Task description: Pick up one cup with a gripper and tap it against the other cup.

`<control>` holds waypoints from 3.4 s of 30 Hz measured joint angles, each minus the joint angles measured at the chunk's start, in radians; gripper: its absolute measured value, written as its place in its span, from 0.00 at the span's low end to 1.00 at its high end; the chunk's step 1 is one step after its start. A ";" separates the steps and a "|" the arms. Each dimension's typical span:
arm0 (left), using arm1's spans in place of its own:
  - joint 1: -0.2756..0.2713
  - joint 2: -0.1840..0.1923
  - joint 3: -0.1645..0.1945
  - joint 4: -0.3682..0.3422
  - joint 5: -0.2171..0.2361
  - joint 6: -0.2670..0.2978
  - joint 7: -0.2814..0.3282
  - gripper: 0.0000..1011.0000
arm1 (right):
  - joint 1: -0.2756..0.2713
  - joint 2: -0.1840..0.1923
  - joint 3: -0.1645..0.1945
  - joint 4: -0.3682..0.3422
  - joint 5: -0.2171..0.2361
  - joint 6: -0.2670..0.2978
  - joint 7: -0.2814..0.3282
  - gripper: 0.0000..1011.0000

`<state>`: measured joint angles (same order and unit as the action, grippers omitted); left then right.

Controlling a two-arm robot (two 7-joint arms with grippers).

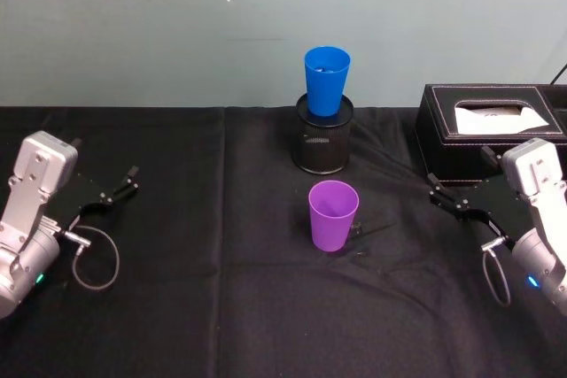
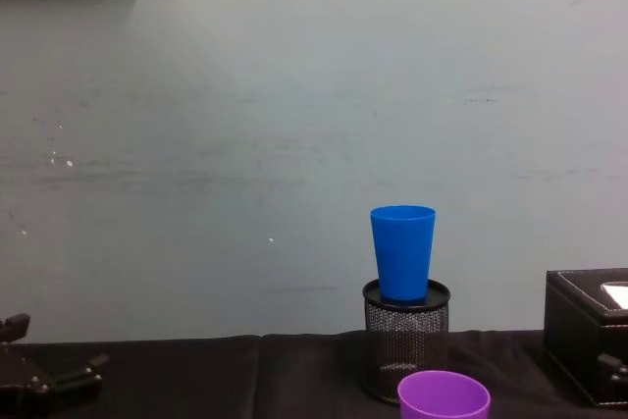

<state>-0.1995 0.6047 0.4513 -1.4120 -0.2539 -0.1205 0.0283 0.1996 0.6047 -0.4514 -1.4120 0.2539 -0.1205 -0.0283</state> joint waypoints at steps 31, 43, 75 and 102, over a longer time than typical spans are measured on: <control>0.000 0.000 0.000 0.000 0.000 0.000 0.000 0.99 | 0.000 0.000 0.000 0.000 0.000 0.000 0.000 0.99; 0.000 0.000 0.000 0.000 0.000 0.000 0.000 0.99 | 0.000 0.000 0.000 0.000 0.000 0.000 0.000 0.99; 0.000 0.000 0.000 0.000 0.000 0.000 0.000 0.99 | -0.089 0.043 0.010 -0.094 0.022 0.032 0.091 0.99; 0.000 0.000 0.000 0.000 0.000 0.000 0.000 0.99 | 0.057 -0.206 -0.049 0.145 0.114 -0.073 0.381 0.99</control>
<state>-0.1996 0.6047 0.4514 -1.4120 -0.2539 -0.1205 0.0283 0.2562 0.3984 -0.5007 -1.2666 0.3681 -0.1938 0.3528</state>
